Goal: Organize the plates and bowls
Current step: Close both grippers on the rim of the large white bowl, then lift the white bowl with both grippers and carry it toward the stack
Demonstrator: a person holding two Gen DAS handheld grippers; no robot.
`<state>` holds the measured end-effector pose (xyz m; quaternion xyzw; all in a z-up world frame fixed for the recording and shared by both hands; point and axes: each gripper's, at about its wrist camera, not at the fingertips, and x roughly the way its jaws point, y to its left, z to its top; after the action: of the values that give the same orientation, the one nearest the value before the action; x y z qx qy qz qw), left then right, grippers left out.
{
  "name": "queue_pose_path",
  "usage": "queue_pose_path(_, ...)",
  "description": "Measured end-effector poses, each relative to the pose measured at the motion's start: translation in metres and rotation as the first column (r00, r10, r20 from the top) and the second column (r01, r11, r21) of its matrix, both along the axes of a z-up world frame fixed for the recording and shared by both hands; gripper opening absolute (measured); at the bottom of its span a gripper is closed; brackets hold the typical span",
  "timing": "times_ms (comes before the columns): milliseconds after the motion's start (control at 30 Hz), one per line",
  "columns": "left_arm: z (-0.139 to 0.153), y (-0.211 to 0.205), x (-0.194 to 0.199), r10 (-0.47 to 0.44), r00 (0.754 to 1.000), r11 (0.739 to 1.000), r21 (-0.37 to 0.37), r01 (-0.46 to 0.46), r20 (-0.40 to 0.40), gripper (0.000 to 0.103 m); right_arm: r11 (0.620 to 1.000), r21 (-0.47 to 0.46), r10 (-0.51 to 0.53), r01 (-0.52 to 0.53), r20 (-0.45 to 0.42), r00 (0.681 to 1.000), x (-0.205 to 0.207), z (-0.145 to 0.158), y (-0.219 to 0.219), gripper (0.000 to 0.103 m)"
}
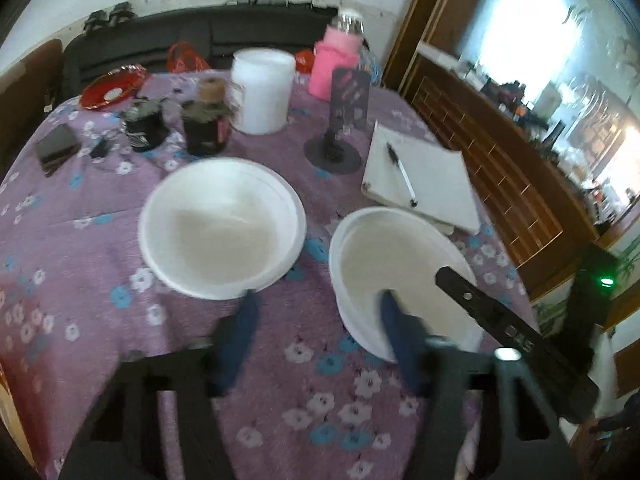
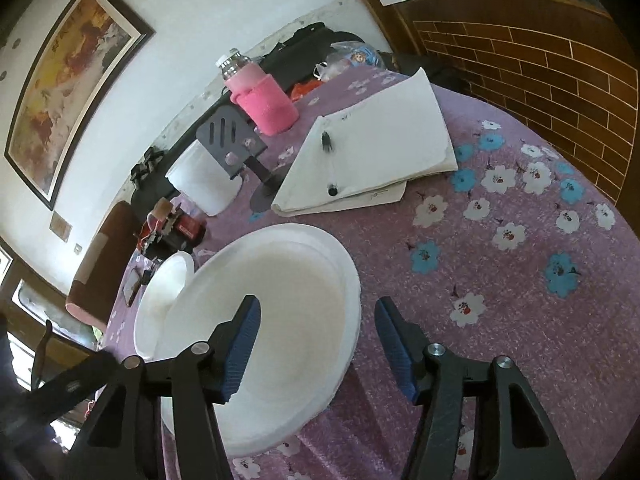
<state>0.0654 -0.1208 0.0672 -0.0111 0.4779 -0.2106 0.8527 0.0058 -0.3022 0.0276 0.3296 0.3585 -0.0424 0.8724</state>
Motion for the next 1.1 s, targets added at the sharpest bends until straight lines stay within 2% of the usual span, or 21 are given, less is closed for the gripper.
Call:
queue_pose_path(167,-0.013,-0.018,0.008,-0.020,0.999,1.000,0.006,0.020,-0.039,0.049,1.000,-0.004,0.003,-0.003,0.016,1.000,-0.002,0.003,-0.001,0.059)
queue_pose_path(300,-0.019,-0.030,0.012,-0.034,0.998,0.999,0.026,0.036,-0.055,0.049,1.000,-0.002,0.019,-0.019,0.009,1.000,0.003,-0.001,0.000,0.050)
queue_pose_path(367,-0.023,-0.033,0.018,-0.030,0.996,0.999,0.019,0.031,-0.080,0.049,0.999,0.010,0.032,-0.032,0.001,0.999,0.005,-0.003,0.001,0.043)
queue_pose_path(400,-0.025,-0.034,0.020,-0.026,0.995,1.000,0.008,0.027,-0.095,0.049,0.999,0.024,0.043,-0.043,0.004,0.999,0.006,-0.004,0.001,0.035)
queue_pose_path(500,-0.026,-0.033,0.024,-0.008,0.995,1.000,0.008,0.009,-0.103,0.044,0.999,0.029,0.043,-0.043,0.013,0.999,0.003,-0.003,0.001,0.027)
queue_pose_path(567,-0.026,-0.031,0.024,-0.005,0.995,1.000,0.017,0.006,-0.102,0.033,0.999,0.033,0.039,-0.039,0.017,0.999,0.001,-0.002,0.000,0.026)
queue_pose_path(667,-0.021,-0.024,0.019,-0.003,0.995,1.000,0.016,0.005,-0.095,0.029,0.997,0.055,0.055,-0.056,0.024,0.998,-0.003,-0.001,0.000,0.026)
queue_pose_path(933,-0.014,0.008,-0.015,0.031,0.997,0.999,0.032,-0.029,-0.064,0.028,0.983,0.060,0.173,-0.173,-0.003,0.985,-0.007,0.002,0.028,0.026)
queue_pose_path(1100,-0.026,0.033,-0.024,0.062,0.992,0.998,0.002,-0.062,-0.106,0.028,0.971,0.052,0.233,-0.232,-0.013,0.972,-0.003,0.000,0.044,0.028)
